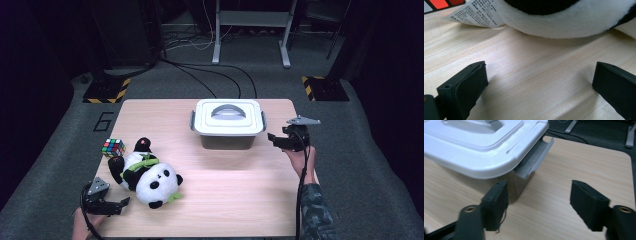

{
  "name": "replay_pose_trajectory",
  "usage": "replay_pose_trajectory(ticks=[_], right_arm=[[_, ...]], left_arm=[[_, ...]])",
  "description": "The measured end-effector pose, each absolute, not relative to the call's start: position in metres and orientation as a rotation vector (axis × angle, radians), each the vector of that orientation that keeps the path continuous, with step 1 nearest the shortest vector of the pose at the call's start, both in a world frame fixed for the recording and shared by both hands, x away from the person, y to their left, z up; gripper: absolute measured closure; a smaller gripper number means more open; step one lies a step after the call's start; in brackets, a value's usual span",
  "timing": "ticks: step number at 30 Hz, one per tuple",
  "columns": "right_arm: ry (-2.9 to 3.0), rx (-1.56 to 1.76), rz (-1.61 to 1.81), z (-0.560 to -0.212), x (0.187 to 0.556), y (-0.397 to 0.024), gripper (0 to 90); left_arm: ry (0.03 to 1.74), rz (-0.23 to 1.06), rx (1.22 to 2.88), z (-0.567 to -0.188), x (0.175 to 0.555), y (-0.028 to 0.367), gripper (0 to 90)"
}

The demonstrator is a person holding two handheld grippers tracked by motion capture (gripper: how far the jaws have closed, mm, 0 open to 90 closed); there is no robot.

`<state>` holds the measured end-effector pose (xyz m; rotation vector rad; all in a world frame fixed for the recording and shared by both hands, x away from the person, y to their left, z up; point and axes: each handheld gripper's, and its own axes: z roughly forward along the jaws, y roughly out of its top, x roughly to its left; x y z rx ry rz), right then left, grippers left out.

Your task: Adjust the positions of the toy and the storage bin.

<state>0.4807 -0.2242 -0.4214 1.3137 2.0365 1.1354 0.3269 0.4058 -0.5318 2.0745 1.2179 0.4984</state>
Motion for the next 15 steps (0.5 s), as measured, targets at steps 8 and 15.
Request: replay_pose_trajectory(ticks=[8, 15], right_arm=[[2.026, 1.353, 1.17, -0.416, 0.504, -0.224, 49.4], [2.036, 1.37, 1.16, -0.416, 0.527, -0.213, 58.5]], left_arm=[[1.218, 0.504, 2.075, -0.532, 0.327, 0.406, 0.1], [1.22, 0.5, 2.072, -0.532, 0.327, 0.406, 0.2]])
